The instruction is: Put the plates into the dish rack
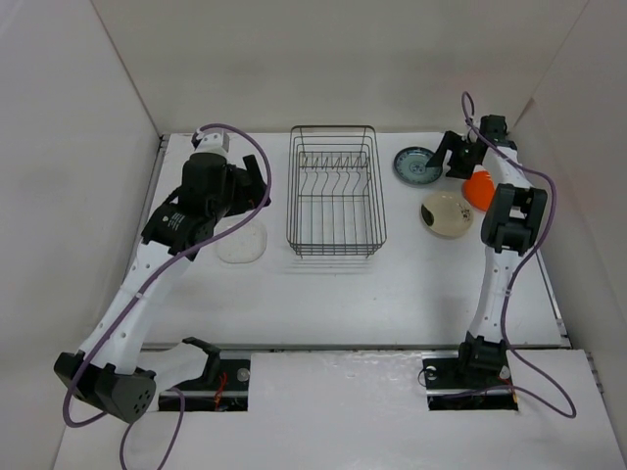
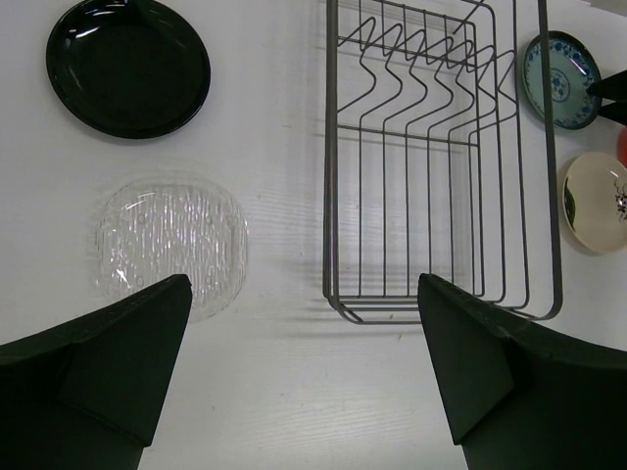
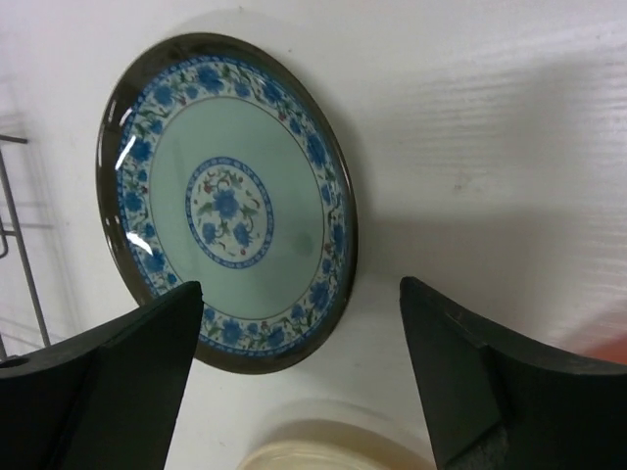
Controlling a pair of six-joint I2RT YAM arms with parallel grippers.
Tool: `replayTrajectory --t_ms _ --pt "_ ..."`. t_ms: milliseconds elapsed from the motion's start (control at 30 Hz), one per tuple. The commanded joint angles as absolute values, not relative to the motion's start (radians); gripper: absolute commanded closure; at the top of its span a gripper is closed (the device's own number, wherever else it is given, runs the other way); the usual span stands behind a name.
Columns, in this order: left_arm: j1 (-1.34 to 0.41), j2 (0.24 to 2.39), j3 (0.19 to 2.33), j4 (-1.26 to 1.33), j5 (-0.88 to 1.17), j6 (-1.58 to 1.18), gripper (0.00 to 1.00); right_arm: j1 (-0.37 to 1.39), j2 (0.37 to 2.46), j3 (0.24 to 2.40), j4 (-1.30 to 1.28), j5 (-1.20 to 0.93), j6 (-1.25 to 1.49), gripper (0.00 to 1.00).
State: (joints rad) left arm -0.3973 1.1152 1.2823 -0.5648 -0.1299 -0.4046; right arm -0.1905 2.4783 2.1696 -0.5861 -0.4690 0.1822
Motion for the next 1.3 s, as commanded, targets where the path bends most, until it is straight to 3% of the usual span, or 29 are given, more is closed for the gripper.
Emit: replayTrajectory --t_ms 0,533,833,1000,1133,1267 --pt "-0.396 1.108 1.293 -0.537 -0.103 -0.388 0.0 -0.199 2.516 2.233 -0.629 -0.459 0.192 0.14" --pt "-0.396 1.126 1.293 -0.528 -0.094 -0.388 0.0 -0.199 2.622 2.382 -0.735 -0.479 0.224 0.46" --pt "-0.396 1.126 1.284 -0.528 -0.094 -0.388 0.0 -0.199 2.669 2.421 -0.755 -0.479 0.288 1.0" --pt "-0.396 1.126 1.273 -0.528 -0.112 -0.388 0.0 -0.199 2.623 2.343 -0.663 -0.472 0.362 1.0" --pt "-0.396 1.117 1.273 -0.528 -0.121 -0.388 0.0 -0.19 2.403 2.171 -0.49 -0.46 0.477 1.0" --pt "-0.396 1.117 1.273 -0.528 -0.175 -0.399 0.0 -0.112 2.207 2.171 -0.564 -0.144 0.471 1.0"
